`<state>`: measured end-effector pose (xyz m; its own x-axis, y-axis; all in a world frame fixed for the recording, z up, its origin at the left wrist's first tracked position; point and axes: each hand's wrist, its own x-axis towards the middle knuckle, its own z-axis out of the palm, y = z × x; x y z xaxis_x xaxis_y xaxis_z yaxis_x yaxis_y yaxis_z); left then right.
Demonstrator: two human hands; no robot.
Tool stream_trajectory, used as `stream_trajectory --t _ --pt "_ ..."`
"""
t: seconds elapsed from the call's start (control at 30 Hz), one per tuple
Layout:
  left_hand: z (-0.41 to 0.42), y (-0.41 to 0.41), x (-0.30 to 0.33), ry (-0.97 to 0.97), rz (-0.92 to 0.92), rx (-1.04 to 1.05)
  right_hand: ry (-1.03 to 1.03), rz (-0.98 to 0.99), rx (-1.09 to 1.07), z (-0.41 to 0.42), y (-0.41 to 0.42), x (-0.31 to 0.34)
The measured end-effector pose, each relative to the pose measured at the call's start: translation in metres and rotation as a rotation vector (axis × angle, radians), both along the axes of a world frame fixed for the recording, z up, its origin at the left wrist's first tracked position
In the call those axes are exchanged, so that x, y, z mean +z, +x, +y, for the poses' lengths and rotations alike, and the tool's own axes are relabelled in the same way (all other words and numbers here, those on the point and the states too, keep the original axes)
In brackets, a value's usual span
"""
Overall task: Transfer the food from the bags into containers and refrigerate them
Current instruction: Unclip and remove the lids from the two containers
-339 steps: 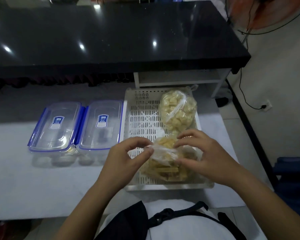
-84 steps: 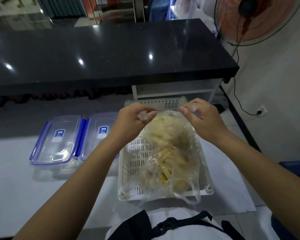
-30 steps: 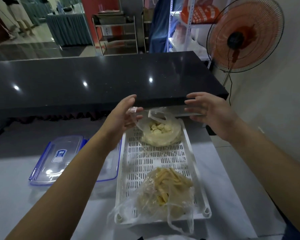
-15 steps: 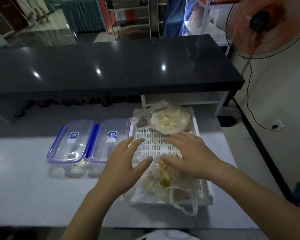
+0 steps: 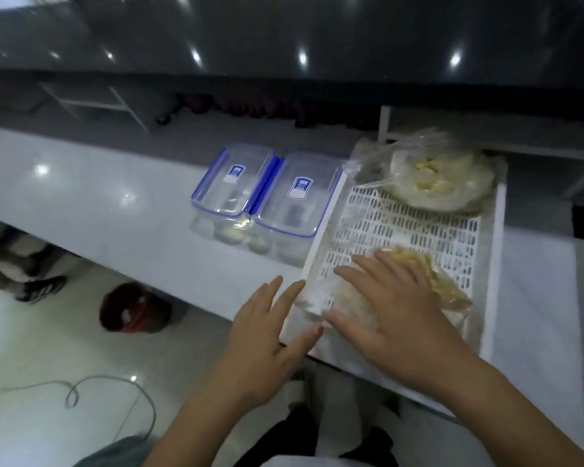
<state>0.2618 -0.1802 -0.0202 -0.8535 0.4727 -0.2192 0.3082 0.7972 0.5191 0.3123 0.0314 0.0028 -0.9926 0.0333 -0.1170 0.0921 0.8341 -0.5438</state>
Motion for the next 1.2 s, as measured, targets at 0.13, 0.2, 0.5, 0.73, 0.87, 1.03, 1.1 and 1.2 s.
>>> stream_trajectory --t 0.13,0.2,0.5,0.73,0.87,1.03,1.1,1.2 --pt "-0.033 0.008 -0.005 -0.068 0.079 -0.022 -0.035 0.102 -0.036 -0.035 0.007 -0.002" --pt "-0.055 0.007 -0.010 -0.067 0.077 -0.016 -0.004 0.101 -0.033 -0.056 0.007 -0.002" --pt "-0.190 -0.034 -0.025 0.029 0.094 -0.094 0.006 -0.022 -0.309 -0.158 0.001 -0.012" --pt "-0.264 -0.072 -0.032 -0.109 0.048 -0.161 0.116 -0.061 -0.492 -0.221 0.010 -0.008" --pt "-0.267 -0.104 -0.042 -0.080 -0.016 -0.178 0.141 -0.074 -0.482 -0.231 0.005 0.004" --pt "-0.261 -0.149 -0.051 -0.067 -0.057 -0.183 0.113 -0.137 -0.392 -0.233 -0.055 -0.002" --pt "-0.257 -0.173 -0.046 -0.086 -0.063 -0.172 0.077 -0.071 -0.376 -0.227 -0.098 -0.007" --pt "-0.254 -0.209 -0.035 -0.131 -0.054 -0.171 0.054 -0.012 -0.391 -0.212 -0.170 -0.020"
